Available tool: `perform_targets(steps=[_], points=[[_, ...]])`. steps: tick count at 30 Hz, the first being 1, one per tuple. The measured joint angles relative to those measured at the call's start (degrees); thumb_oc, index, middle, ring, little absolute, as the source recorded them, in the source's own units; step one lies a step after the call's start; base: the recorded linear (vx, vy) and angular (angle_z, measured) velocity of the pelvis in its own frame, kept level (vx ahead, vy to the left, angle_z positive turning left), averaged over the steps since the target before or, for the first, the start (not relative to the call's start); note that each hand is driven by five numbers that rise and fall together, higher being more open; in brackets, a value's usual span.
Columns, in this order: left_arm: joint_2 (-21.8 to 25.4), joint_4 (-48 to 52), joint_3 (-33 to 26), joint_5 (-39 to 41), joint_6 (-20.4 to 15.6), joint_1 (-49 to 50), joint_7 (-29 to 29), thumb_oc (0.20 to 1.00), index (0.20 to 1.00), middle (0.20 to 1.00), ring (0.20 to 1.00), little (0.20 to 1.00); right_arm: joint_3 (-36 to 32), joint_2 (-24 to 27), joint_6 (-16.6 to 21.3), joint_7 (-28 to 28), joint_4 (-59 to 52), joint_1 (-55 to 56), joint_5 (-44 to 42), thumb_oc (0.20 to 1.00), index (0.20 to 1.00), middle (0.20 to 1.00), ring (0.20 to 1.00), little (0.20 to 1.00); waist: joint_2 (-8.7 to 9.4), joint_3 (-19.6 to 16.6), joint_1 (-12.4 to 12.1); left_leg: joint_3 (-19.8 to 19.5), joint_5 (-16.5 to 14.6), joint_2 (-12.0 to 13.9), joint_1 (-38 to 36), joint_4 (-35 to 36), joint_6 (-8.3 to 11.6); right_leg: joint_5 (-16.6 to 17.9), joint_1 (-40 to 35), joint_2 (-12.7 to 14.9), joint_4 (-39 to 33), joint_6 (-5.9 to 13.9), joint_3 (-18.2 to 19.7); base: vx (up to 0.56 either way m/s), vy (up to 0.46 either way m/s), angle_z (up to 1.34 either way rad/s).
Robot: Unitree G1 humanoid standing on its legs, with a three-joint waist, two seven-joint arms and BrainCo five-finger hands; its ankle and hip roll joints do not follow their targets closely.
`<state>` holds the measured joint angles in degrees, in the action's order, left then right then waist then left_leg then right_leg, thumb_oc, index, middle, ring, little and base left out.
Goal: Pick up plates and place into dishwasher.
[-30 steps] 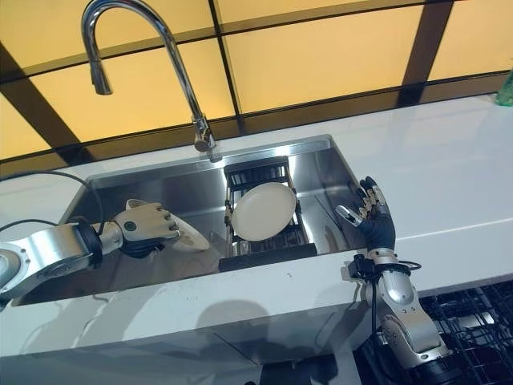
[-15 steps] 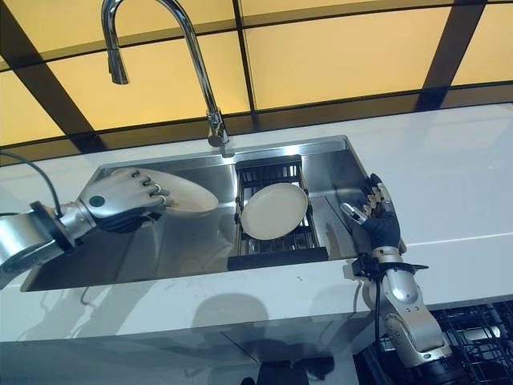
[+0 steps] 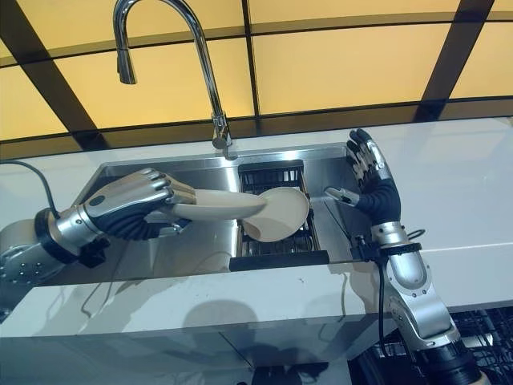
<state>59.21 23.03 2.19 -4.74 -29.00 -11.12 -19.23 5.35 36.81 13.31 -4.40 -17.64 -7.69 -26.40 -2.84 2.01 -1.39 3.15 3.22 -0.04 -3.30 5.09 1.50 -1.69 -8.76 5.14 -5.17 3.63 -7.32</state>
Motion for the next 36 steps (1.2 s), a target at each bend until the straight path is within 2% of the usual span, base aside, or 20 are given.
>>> perform_targets(steps=[2, 7, 13, 16, 21, 27, 33, 36], points=[[-0.7, 1.1, 0.0, 3.6, 1.3, -2.1, -3.6, 0.2, 0.2, 0.2, 0.2, 0.2, 0.4, 0.7, 0.1, 1.8, -0.2, -1.8, 1.1, 1.0, 1.0, 1.0, 1.0, 1.0, 0.21, -0.2, -0.3, 0.0, 0.0, -0.1, 0.0, 0.0, 0.0, 0.0, 0.0, 0.0, 0.0, 0.0, 0.0, 0.0, 0.0, 0.0], [-2.5, 3.3, 0.0, 10.7, 3.9, -3.8, -8.0, 0.2, 0.2, 0.2, 0.2, 0.2, 2.7, 3.4, 0.0, 8.1, -2.6, -2.9, 3.3, 1.0, 1.0, 1.0, 1.0, 1.0, 0.46, -0.5, -1.2, -0.1, 0.0, -0.1, 0.0, 0.0, -0.01, 0.0, 0.0, 0.0, 0.0, 0.01, 0.2, 0.0, 0.0, 0.0], [-3.2, 5.0, -0.1, 12.4, 4.6, -3.8, -11.2, 0.2, 0.2, 0.2, 0.2, 0.2, 4.4, 7.4, -0.7, 15.5, -5.4, -4.4, 4.9, 1.0, 1.0, 1.0, 1.0, 1.0, 1.24, -1.0, -1.2, 0.0, 0.0, -0.1, -0.2, 0.0, -0.02, 0.0, 0.1, 0.0, 0.0, 0.01, 0.4, 0.0, 0.0, 0.0], [-3.2, 4.9, -0.1, 12.4, 4.6, -3.8, -11.2, 0.2, 0.2, 0.2, 0.2, 0.2, 4.0, 9.3, -1.2, 13.9, -5.4, -5.0, 5.4, 1.0, 1.0, 1.0, 1.0, 1.0, 1.56, -1.2, -1.1, 0.1, 0.0, -0.1, -0.3, 0.0, -0.04, 0.0, 0.0, 0.0, 0.0, 0.01, 0.6, 0.0, 0.0, 0.0], [-4.5, 4.9, -0.5, 12.4, 4.4, -3.8, -11.3, 0.2, 0.2, 0.2, 0.2, 0.2, 1.0, 7.3, -1.0, 8.1, -5.2, -5.1, 5.4, 1.0, 1.0, 1.0, 1.0, 1.0, 1.66, -1.3, -1.1, 0.2, -0.1, -0.1, -0.5, 0.0, -0.03, 0.0, 0.0, 0.0, 0.0, 0.0, 0.8, 0.0, -0.002, -0.01], [-4.6, 4.9, -1.8, 12.5, 4.5, -3.8, -12.9, 0.2, 0.2, 0.2, 0.2, 0.2, -1.8, 6.6, 0.6, 8.0, -5.2, -5.1, 3.7, 1.0, 1.0, 1.0, 1.0, 1.0, 1.66, -1.3, -1.1, 0.9, -0.3, 0.1, -0.9, 0.0, -0.01, 0.0, -0.1, 0.0, 0.0, -0.01, 1.4, 0.0, -0.007, -0.06], [-4.6, 4.8, -1.8, 12.5, 4.5, -3.8, -13.9, 0.2, 0.2, 0.2, 0.2, 0.2, -4.4, 3.5, 4.2, 1.2, -5.2, -5.1, 3.0, 1.0, 1.0, 1.0, 1.0, 1.0, 1.65, -1.3, -1.0, 1.4, -0.3, 0.1, -1.1, 0.0, 0.02, 0.0, 0.0, -0.1, -0.1, -0.04, 2.0, 0.0, -0.008, -0.04], [-4.6, 4.8, -1.8, 12.5, 4.5, -3.8, -14.4, 0.2, 0.2, 0.2, 0.2, 0.2, -5.8, 2.5, 5.0, 0.3, -5.1, -5.1, 2.1, 1.0, 1.0, 1.0, 1.0, 1.0, 1.63, -1.3, -0.9, 1.5, -0.3, 0.1, -1.1, 0.0, 0.02, 0.0, 0.1, -0.1, -0.1, -0.04, 2.1, 0.0, -0.001, -0.01]])
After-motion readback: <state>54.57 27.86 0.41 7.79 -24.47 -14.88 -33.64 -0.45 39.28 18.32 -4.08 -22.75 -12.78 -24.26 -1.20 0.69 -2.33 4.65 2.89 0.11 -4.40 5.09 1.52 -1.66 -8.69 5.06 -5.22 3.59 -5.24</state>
